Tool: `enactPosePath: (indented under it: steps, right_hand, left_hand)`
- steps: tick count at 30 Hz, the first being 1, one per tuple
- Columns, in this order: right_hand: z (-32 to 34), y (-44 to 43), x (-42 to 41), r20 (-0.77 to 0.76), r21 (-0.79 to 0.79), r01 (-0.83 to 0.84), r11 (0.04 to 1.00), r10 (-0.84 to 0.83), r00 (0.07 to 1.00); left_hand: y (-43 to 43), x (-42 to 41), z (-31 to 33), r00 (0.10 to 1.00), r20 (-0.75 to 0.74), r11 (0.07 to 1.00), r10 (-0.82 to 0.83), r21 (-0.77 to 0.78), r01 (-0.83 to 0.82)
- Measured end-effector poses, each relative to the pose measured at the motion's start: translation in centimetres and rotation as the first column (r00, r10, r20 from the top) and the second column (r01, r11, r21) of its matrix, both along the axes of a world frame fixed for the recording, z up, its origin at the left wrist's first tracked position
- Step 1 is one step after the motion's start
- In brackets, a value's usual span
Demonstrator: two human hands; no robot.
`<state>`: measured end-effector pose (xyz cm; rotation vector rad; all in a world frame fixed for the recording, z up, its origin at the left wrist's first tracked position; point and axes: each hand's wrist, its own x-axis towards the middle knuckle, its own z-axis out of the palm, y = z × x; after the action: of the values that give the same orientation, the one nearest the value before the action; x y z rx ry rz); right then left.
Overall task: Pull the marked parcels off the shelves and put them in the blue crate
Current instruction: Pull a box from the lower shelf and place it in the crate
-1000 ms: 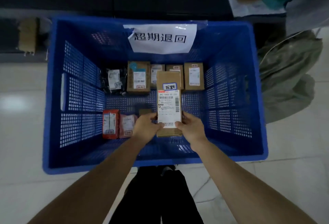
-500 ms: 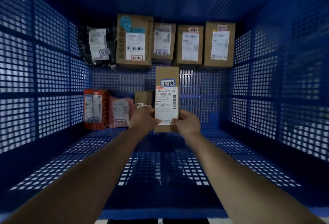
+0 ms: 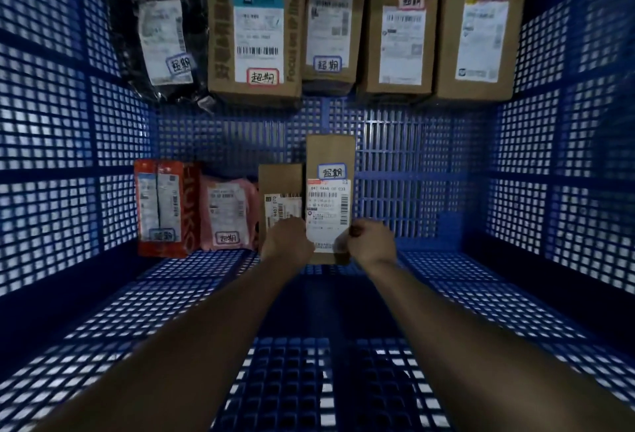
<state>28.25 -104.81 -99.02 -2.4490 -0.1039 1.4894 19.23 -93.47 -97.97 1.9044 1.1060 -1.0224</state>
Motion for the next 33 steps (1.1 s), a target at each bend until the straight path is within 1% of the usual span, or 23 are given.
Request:
enactPosePath:
  steps: [3,5,8,11,14,16,19,21,23,25,28,33]
  right_hand:
    - [-0.3,0.1,0.0,-0.026,-0.019,-0.001,1.000,0.001,1.000]
    - [0.0,0.2,0.1,-0.040,-0.035,-0.073,0.997,0.071,0.997]
    - [2.1,0.7,0.5,-0.015,-0.043,-0.177,0.983,0.176,0.984]
    - [5.3,1.4,1.1,0.005,0.008,-0.212,0.977,0.212,0.977]
    - [9.5,2.7,1.9,0.052,0.043,-0.328,0.944,0.325,0.944]
    - [12.7,3.8,2.4,0.080,0.066,-0.368,0.927,0.363,0.928]
    - [18.3,5.7,2.9,0.135,0.087,-0.441,0.893,0.428,0.894]
    - [22.2,7.1,3.2,0.214,0.111,-0.528,0.842,0.499,0.840]
    - [26.4,8.5,3.5,0.306,0.099,-0.620,0.778,0.569,0.763]
    - [30.7,9.9,3.7,0.393,0.092,-0.682,0.725,0.603,0.694]
    - [36.7,11.9,3.8,0.515,0.078,-0.754,0.652,0.621,0.591]
    - [45.8,15.0,3.1,0.664,0.038,-0.838,0.545,0.613,0.428]
  left_hand:
    - [0.3,0.2,-0.1,0.999,-0.017,0.998,-0.051,-0.033,0.050]
    - [0.9,0.5,0.5,0.996,-0.024,0.995,-0.087,-0.056,0.086]
    - [2.0,0.9,2.7,0.987,-0.014,0.986,-0.158,-0.050,0.157]
    - [3.0,1.2,6.0,0.968,-0.001,0.968,-0.250,0.019,0.250]
    - [4.3,1.4,9.7,0.940,-0.009,0.931,-0.342,0.132,0.340]
    - [5.3,1.5,12.7,0.915,-0.019,0.898,-0.403,0.184,0.400]
    - [6.5,1.6,18.0,0.896,-0.054,0.860,-0.441,0.263,0.438]
    - [7.2,1.5,21.7,0.909,-0.035,0.856,-0.416,0.323,0.405]
    - [8.3,1.1,25.7,0.941,0.030,0.881,-0.338,0.361,0.305]
    - [9.5,0.6,29.8,0.946,0.098,0.878,-0.309,0.412,0.244]
    - [11.1,-0.4,35.8,0.933,0.163,0.848,-0.321,0.489,0.206]
    - [13.7,-2.2,45.6,0.921,0.181,0.761,-0.345,0.628,0.162]
